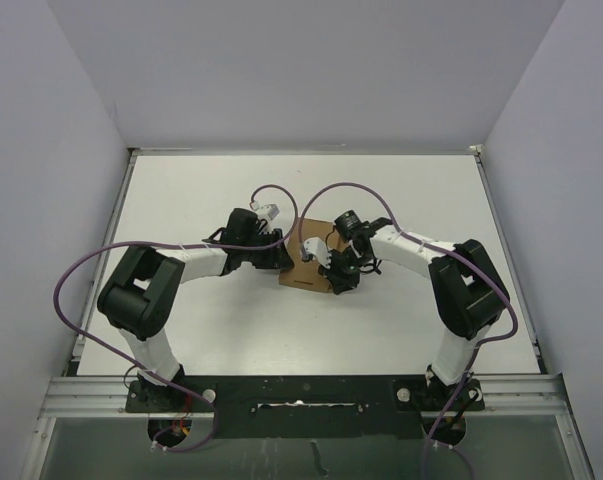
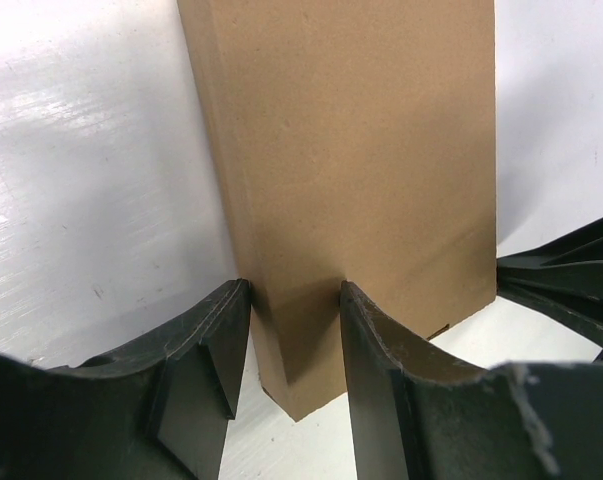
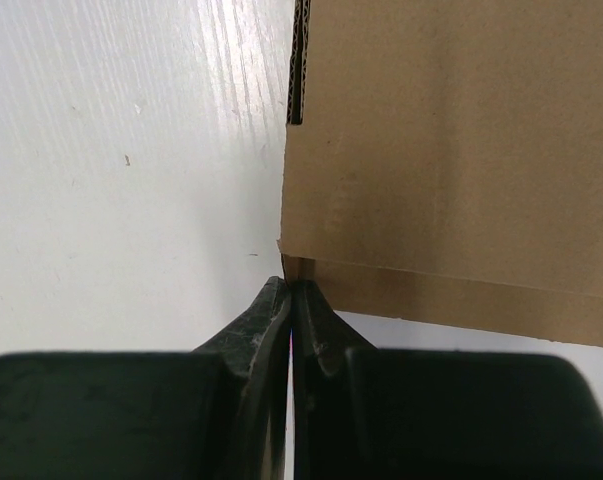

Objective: Fold the paper box

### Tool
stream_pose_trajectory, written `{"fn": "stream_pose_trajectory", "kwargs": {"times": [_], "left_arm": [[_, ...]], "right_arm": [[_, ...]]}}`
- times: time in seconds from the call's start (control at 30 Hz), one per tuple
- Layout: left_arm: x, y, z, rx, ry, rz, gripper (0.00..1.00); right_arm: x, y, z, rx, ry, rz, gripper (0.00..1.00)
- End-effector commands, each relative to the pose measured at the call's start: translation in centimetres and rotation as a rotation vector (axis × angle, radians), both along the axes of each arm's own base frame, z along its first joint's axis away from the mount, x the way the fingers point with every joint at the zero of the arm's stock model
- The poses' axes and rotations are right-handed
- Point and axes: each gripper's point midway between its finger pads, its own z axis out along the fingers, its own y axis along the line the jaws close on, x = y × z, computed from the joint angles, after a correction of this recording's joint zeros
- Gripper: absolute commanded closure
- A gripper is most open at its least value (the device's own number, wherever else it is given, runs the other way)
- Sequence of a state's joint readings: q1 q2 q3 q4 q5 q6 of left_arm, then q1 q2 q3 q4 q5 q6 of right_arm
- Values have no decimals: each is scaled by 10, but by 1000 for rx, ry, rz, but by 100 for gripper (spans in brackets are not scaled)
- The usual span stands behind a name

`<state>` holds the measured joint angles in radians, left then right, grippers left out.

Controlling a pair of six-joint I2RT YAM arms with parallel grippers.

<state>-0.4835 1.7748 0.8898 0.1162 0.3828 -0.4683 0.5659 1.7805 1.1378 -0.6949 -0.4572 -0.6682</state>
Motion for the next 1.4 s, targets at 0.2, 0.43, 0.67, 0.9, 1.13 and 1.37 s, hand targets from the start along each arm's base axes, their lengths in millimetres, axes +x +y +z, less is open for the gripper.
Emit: {"fn": "stream_pose_trajectory", "kwargs": {"times": [0.2, 0.43, 0.67, 0.9, 1.13, 1.37], "left_arm": [[-4, 1, 8, -9, -2, -18, 62], [-3, -1, 12, -14, -11, -28, 62], [-5, -5, 14, -13, -13, -38, 62], [-9, -9, 14, -14, -11, -48, 63], [-12, -15, 15, -16, -12, -55, 63], [-12, -13, 13, -13, -8, -50, 63]], "right_arm": [[12, 7, 4, 73, -3, -43, 100], [14, 17, 8, 81, -10, -33, 100], [16, 27, 13, 78, -34, -11, 100], [23, 34, 20, 70, -46, -19, 100], [22, 43, 20, 68, -38, -32, 100], [22, 34, 26, 99, -8, -51, 98]]}}
